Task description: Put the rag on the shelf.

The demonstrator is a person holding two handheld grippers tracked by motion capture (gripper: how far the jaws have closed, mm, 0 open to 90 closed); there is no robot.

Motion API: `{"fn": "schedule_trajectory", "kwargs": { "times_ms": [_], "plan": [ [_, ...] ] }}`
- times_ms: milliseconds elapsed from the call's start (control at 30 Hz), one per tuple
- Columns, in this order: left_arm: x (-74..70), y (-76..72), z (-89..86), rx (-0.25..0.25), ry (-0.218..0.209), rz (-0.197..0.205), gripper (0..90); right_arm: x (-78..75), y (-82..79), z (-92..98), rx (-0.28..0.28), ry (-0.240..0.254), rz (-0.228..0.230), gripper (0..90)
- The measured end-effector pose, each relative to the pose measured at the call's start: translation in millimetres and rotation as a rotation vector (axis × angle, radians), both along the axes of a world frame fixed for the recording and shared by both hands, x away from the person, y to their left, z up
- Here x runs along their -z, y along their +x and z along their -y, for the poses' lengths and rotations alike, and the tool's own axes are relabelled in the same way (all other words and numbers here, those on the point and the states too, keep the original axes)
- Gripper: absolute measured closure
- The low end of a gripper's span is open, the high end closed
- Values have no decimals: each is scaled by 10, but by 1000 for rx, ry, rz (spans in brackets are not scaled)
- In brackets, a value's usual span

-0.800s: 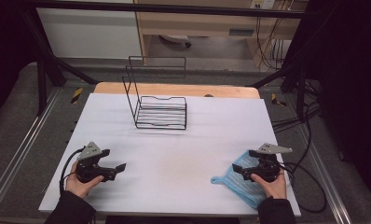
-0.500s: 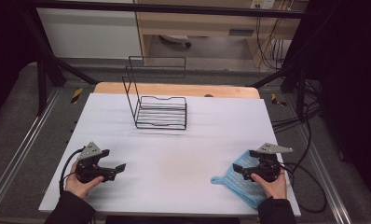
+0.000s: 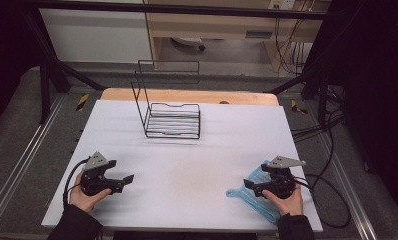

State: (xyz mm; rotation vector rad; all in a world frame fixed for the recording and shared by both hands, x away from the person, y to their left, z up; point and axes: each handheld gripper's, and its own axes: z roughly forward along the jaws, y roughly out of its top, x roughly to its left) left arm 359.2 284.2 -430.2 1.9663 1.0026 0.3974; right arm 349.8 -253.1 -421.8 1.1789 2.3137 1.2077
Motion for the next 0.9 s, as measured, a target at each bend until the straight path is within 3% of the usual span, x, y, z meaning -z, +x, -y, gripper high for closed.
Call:
{"fn": "schedule_trajectory", "kwargs": {
  "times_ms": [133,333,533,900],
  "plan": [
    [-2,3,0,0,3,-1,87,26,-70,-65,-32,-38,-24,138],
    [3,1,2,-2,6,-3,89,77,-170,-112,-78,-83,-55,301],
    [8,5,4,-1,14,-9,94,122,-199,-149,-72,-127,-73,404],
    [12,4,10,-2,19,-12,97,195,-256,-237,-58,-199,-49,376]
  ]
}}
